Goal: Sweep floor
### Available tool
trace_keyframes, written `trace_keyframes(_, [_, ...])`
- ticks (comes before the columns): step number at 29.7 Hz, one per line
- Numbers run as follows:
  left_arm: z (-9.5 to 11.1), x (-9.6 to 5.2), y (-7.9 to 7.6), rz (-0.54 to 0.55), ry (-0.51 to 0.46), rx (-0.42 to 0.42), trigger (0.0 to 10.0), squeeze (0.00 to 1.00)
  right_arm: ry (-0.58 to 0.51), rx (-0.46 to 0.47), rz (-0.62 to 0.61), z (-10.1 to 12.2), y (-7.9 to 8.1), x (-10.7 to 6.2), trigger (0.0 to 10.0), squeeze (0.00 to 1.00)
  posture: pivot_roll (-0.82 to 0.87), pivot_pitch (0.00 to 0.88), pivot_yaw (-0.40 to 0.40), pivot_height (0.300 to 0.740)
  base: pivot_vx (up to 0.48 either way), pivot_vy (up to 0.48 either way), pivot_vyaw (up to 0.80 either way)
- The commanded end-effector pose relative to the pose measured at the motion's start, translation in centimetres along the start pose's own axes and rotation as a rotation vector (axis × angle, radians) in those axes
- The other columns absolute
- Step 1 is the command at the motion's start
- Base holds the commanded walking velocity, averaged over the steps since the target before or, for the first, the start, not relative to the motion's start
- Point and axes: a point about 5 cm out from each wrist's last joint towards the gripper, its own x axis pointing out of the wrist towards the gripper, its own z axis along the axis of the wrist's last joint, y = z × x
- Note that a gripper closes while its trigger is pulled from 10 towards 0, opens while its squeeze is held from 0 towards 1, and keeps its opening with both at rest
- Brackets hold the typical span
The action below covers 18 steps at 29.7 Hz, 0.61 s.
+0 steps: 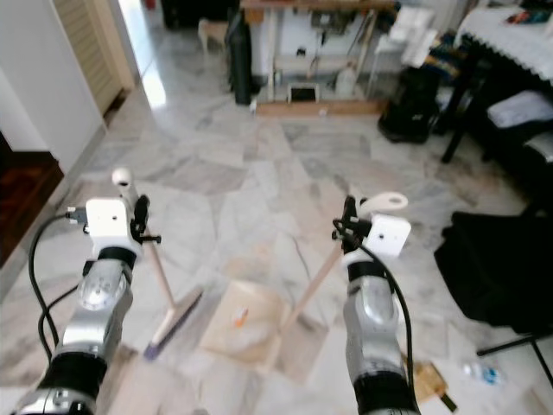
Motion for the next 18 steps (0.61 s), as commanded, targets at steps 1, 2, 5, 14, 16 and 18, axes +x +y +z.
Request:
trace_keyframes(1, [1.03, 0.42, 0.17, 0.007, -0.051, -0.001, 10.0, 0.00, -0.044, 0.007, 0.012, 0.92, 0.49, 0.43, 10.0, 0.00, -0.02, 0.000, -0.004, 0.740, -0.255, 0.000, 0.00])
trace_keyframes(2, [1.04, 0.43, 0.18, 0.006, -0.052, 0.000, 10.0, 0.00, -0.044, 0.008, 0.011, 0.91, 0.51, 0.41, 10.0, 0.00, -0.01, 0.000, -0.003, 0.740, -0.259, 0.000, 0.00])
trace_keyframes(5, [1.10, 0.49, 0.27, 0.007, -0.053, 0.001, 10.0, 0.00, -0.043, 0.012, 0.010, 0.87, 0.62, 0.39, 10.0, 0.00, -0.01, 0.000, -0.002, 0.740, -0.256, 0.000, 0.00])
trace_keyframes(14, [1.21, 0.49, 0.52, 0.011, -0.055, 0.008, 10.0, 0.00, -0.037, 0.026, 0.011, 0.74, 0.88, 0.37, 10.0, 0.00, 0.00, 0.000, 0.000, 0.740, -0.257, 0.000, 0.00])
trace_keyframes(16, [1.21, 0.46, 0.55, 0.010, -0.055, 0.009, 10.0, 0.00, -0.036, 0.027, 0.011, 0.72, 0.91, 0.36, 10.0, 0.00, 0.00, 0.000, 0.001, 0.740, -0.257, 0.000, 0.00])
trace_keyframes(18, [1.19, 0.45, 0.57, 0.009, -0.055, 0.010, 10.0, 0.00, -0.034, 0.028, 0.011, 0.65, 0.95, 0.35, 10.0, 0.00, 0.00, 0.000, 0.002, 0.740, -0.259, 0.000, 0.00])
